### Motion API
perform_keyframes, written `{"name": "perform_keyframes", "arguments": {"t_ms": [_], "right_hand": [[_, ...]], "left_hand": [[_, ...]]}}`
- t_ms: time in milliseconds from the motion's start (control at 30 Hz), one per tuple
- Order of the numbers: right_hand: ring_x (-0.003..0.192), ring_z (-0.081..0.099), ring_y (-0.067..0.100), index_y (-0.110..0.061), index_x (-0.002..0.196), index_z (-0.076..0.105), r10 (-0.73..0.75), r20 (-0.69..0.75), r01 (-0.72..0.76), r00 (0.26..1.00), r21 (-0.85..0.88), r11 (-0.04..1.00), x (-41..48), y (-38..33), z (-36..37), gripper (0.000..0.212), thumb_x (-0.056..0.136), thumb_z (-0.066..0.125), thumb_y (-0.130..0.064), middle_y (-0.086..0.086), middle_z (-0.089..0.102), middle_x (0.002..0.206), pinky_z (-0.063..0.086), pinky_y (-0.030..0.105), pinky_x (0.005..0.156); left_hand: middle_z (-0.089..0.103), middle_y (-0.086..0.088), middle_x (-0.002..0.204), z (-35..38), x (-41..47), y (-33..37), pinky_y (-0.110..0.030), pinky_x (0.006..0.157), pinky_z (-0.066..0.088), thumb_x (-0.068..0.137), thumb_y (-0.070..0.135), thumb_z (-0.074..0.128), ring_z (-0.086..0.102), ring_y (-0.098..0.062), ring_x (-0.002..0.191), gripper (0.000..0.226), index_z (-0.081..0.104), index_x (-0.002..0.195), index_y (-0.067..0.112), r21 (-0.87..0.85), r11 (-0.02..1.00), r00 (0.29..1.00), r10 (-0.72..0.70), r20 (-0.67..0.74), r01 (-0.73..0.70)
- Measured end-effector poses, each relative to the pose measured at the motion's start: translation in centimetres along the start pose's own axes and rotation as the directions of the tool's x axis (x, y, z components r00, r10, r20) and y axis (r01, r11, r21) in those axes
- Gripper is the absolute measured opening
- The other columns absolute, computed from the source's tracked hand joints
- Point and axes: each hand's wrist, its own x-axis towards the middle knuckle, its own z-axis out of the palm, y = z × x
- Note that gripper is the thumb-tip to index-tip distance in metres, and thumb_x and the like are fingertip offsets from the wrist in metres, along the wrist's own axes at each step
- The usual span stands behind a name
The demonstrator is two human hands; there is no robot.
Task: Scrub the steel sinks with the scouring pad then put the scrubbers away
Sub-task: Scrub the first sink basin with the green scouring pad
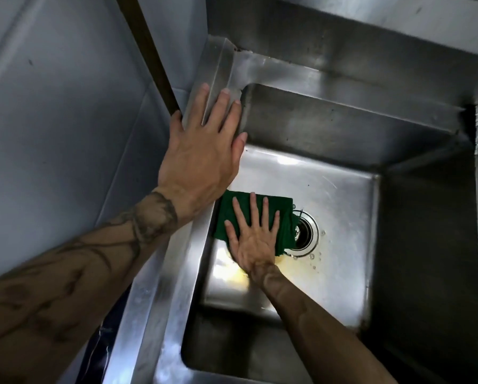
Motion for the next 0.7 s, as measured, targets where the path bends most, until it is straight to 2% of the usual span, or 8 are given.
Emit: {"name": "perform_keyframes", "arguments": {"t_ms": [233, 433, 567, 700], "right_hand": [[0.156, 0.000, 0.035, -0.039, 0.160, 0.007, -0.226, 0.083, 0.234, 0.971, -0.097, 0.967, -4.1, 2.0, 0.6, 0.065, 0.101, 0.020, -0.062, 0.005, 0.000, 0.171, 0.011, 0.064, 0.120], [0.156, -0.003, 0.038, -0.037, 0.160, 0.010, -0.335, 0.135, 0.352, 0.932, -0.125, 0.928, -4.1, 2.4, -0.1, 0.067, 0.101, 0.022, -0.065, 0.008, -0.001, 0.170, 0.012, 0.065, 0.119], [0.156, -0.004, 0.037, -0.038, 0.160, 0.010, -0.499, 0.196, 0.527, 0.844, -0.130, 0.840, -5.2, 3.6, -0.2, 0.067, 0.101, 0.024, -0.065, 0.007, -0.002, 0.170, 0.009, 0.064, 0.121], [0.156, -0.003, 0.037, -0.041, 0.160, 0.008, -0.638, 0.260, 0.679, 0.724, -0.111, 0.726, -5.8, 5.2, -0.4, 0.065, 0.101, 0.026, -0.065, 0.006, -0.002, 0.170, 0.006, 0.064, 0.122]], "left_hand": [[0.030, -0.015, 0.172, 0.2, 0.0, -0.1, -0.070, 0.115, 0.040, 0.114, 0.045, 0.022, 0.019, -0.040, 0.162, 0.061, 0.032, 0.164, 0.010, 0.001, 1.000, 1.000, 0.002, -0.010, -0.002], [0.031, -0.014, 0.171, 0.1, 0.0, 0.1, -0.068, 0.113, 0.041, 0.114, 0.045, 0.021, 0.021, -0.039, 0.161, 0.061, 0.033, 0.163, 0.011, 0.026, 1.000, 1.000, -0.007, -0.023, 0.008], [0.029, -0.014, 0.173, 0.2, 0.0, 0.0, -0.069, 0.116, 0.040, 0.114, 0.047, 0.020, 0.019, -0.039, 0.162, 0.062, 0.030, 0.164, 0.012, 0.038, 0.999, 1.000, -0.008, -0.015, 0.009], [0.028, -0.013, 0.173, 0.1, 0.0, 0.3, -0.069, 0.116, 0.039, 0.114, 0.046, 0.020, 0.018, -0.039, 0.163, 0.061, 0.029, 0.164, 0.013, 0.049, 0.999, 1.000, -0.013, -0.009, 0.013]]}}
